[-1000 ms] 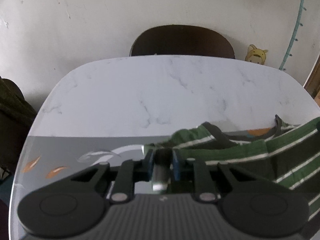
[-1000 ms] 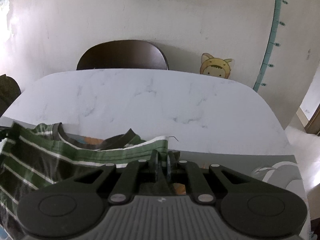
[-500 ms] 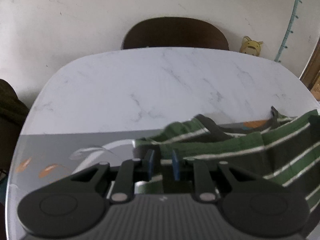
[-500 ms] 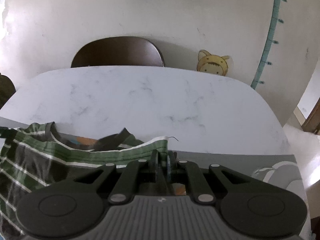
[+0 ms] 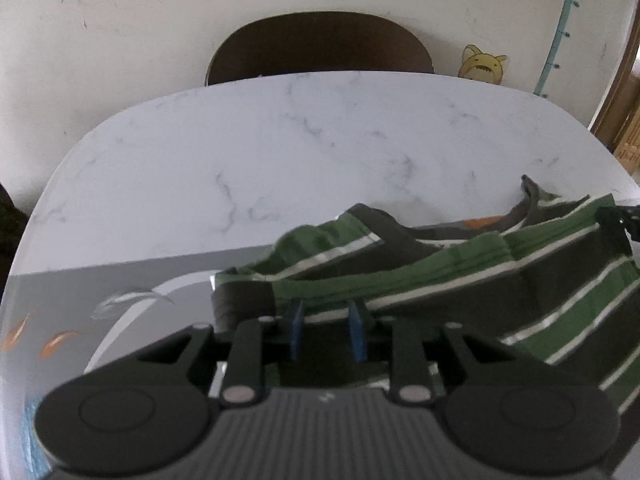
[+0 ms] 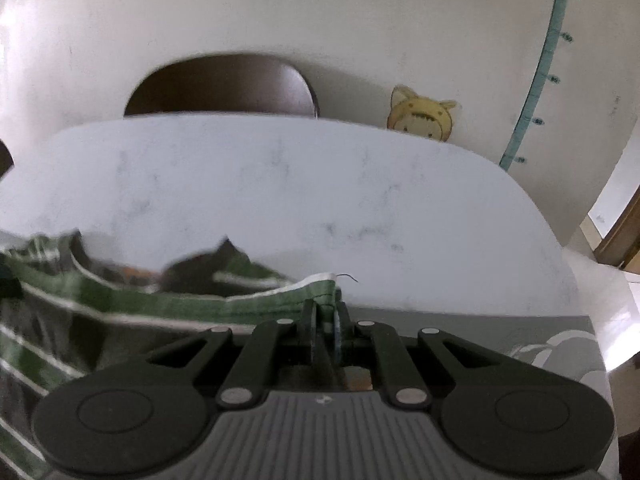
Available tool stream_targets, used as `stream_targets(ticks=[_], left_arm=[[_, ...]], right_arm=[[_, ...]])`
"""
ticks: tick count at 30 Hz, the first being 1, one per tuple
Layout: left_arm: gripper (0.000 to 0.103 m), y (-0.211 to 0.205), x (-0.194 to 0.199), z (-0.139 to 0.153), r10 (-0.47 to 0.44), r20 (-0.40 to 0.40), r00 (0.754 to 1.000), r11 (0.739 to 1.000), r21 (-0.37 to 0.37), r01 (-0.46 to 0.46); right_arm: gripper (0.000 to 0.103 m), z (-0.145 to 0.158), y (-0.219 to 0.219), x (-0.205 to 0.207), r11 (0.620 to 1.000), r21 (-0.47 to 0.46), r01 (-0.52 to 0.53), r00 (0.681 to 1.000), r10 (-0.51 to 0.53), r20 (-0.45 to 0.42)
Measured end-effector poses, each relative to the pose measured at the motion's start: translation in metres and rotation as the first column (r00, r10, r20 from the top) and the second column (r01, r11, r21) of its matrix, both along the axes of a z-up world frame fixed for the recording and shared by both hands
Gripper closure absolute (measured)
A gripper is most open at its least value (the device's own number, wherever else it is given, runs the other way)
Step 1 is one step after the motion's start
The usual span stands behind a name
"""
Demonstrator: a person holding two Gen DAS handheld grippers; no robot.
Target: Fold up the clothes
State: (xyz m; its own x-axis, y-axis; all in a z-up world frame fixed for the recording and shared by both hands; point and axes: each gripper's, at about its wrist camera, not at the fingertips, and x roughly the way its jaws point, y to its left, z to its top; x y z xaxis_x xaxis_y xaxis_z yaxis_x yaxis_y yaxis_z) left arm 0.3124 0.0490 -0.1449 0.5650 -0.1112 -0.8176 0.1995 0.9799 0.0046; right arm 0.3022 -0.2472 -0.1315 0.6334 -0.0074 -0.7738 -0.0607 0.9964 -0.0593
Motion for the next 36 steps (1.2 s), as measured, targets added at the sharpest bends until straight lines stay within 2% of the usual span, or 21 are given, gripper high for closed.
stream_targets(ticks=[3, 5, 9, 11, 13, 16, 18, 23, 26, 27, 29, 36], left_arm=[[0.079, -0.001, 0.002, -0.001, 0.017, 0.001, 1.000, 1.000, -0.001, -0.017], [0.078, 0.000, 0.003, 0.000, 0.028, -0.009, 1.000, 1.000, 0.000, -0.028], [0.072, -0.003, 0.000, 0.018, 0.030, 0.008, 1.000, 0.999, -0.016, -0.030], [0.064, -0.009, -0.003, 0.028, 0.014, 0.023, 1.000, 0.999, -0.039, -0.013], [0.050, -0.021, -0.006, 0.034, -0.013, 0.034, 0.999, 0.999, -0.047, 0.014], [0.048, -0.038, -0.011, 0.035, -0.054, 0.045, 0.998, 0.997, -0.045, 0.056], [0.048, -0.049, -0.010, 0.029, -0.063, 0.025, 0.998, 0.997, -0.050, 0.064], [0.048, -0.067, -0.009, 0.012, -0.078, -0.006, 0.997, 0.996, -0.044, 0.078], [0.047, -0.068, -0.002, -0.001, -0.064, -0.016, 0.998, 0.998, -0.028, 0.064], [0.042, -0.068, -0.001, -0.003, -0.063, -0.010, 0.998, 0.998, -0.023, 0.063], [0.041, -0.070, 0.001, -0.007, -0.064, 0.001, 0.998, 0.998, 0.001, 0.064], [0.028, -0.069, 0.006, -0.013, -0.071, 0.019, 0.997, 0.997, 0.010, 0.070]], right_arm=[[0.087, -0.010, -0.004, -0.002, 1.000, -0.002, 0.007, 1.000, -0.007, -0.011], [0.075, -0.010, -0.006, -0.003, 1.000, -0.022, 0.022, 1.000, -0.022, -0.003], [0.073, 0.006, -0.008, -0.009, 0.998, -0.042, 0.041, 0.998, -0.039, 0.043], [0.070, 0.019, -0.008, -0.015, 0.999, -0.030, 0.037, 0.996, -0.034, 0.079], [0.069, 0.026, -0.005, -0.018, 1.000, 0.003, 0.026, 0.996, -0.026, 0.086], [0.069, 0.031, 0.013, -0.023, 0.999, 0.013, -0.031, 0.995, 0.030, 0.090], [0.069, 0.029, 0.023, -0.023, 0.995, 0.060, -0.077, 0.995, 0.073, 0.074], [0.069, 0.012, 0.053, -0.020, 0.984, 0.065, -0.166, 0.986, 0.165, 0.026], [0.069, 0.001, 0.059, -0.016, 0.985, 0.060, -0.162, 0.987, 0.161, 0.009], [0.069, -0.002, 0.059, -0.014, 0.986, 0.060, -0.157, 0.988, 0.157, 0.000], [0.068, -0.012, 0.058, -0.008, 0.988, 0.067, -0.140, 0.990, 0.142, -0.026], [0.060, -0.019, 0.052, -0.001, 0.991, 0.064, -0.121, 0.992, 0.123, -0.020]])
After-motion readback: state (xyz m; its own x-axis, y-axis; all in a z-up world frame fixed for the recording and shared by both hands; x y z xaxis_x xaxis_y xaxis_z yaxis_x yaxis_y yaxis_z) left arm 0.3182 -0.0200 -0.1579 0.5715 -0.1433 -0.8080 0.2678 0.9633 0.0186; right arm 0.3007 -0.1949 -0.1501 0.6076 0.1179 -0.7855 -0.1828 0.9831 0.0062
